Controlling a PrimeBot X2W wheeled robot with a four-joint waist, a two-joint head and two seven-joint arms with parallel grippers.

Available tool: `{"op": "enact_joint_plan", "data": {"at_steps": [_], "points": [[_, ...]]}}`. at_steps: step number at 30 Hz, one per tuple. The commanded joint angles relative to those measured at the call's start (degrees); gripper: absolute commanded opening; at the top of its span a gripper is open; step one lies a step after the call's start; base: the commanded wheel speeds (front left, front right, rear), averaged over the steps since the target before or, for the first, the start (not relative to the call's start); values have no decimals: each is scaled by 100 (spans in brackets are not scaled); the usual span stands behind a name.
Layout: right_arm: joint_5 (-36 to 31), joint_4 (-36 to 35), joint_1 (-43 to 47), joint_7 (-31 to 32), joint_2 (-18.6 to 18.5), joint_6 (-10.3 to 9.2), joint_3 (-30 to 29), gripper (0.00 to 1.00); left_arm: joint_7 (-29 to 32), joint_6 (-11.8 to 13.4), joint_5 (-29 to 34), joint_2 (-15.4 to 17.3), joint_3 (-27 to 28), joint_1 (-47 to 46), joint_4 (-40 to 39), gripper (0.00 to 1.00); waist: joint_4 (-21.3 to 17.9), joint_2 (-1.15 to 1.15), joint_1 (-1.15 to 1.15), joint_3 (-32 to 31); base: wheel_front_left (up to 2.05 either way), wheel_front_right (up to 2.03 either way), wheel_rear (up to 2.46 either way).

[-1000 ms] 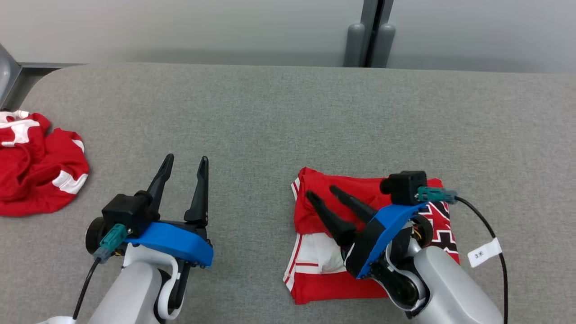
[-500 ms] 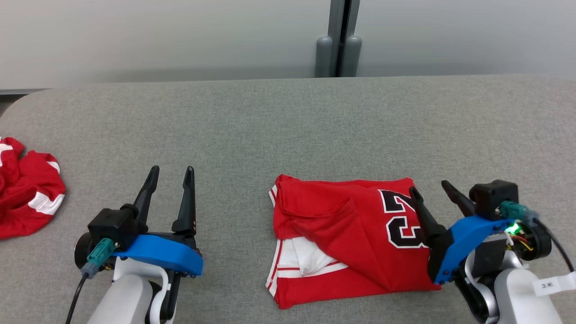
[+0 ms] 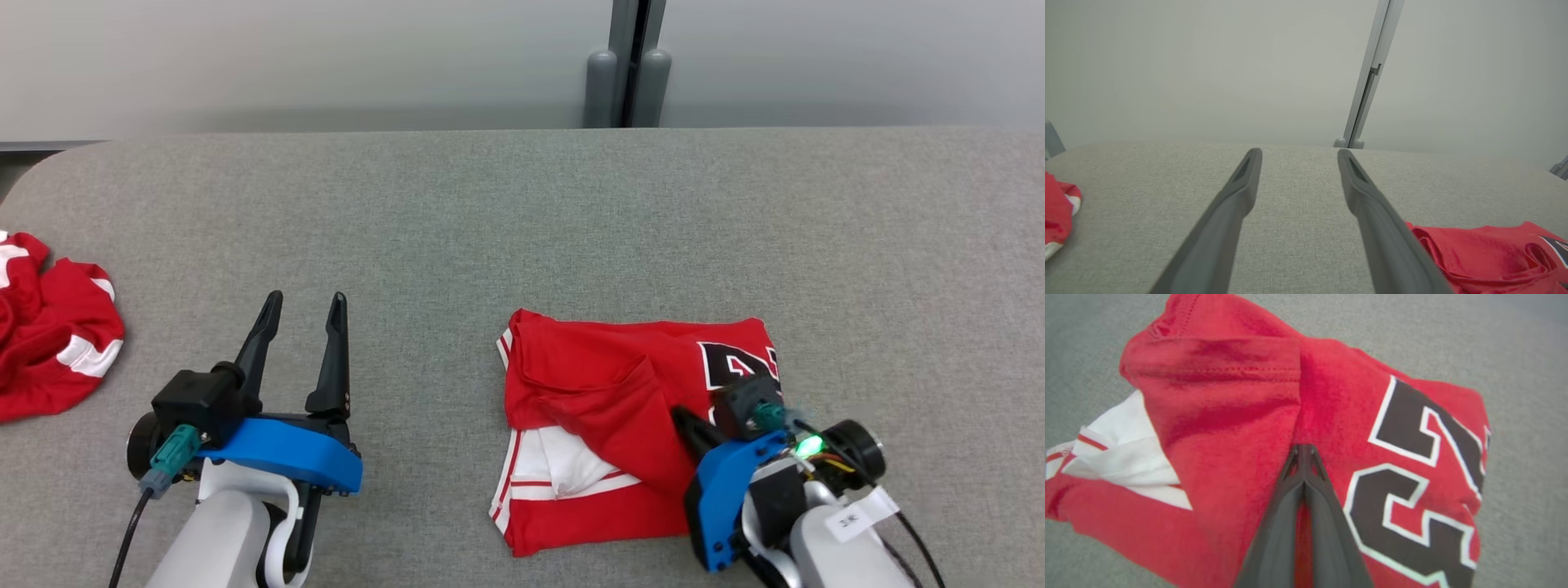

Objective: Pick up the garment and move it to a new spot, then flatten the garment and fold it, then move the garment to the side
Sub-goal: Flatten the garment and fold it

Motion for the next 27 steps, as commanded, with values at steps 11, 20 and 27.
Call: {"op": "enact_joint_plan", "data": {"at_steps": [11,20,27], "points": [[1714,-275,299,739,105,4,1517,0,-39,42,-59,64,8,78,-16,100,-11,0,0,-81,0,0,0],[2670,-1787,717,422,43,3,1401,100,-47,183,-149,157,149,262,-128,100,-211,0,0,-187,0,0,0],[1660,-2240,850,-762,111,4,-385,100,-77,280,-177,178,339,514,-276,100,-384,0,0,-360,0,0,0]]}}
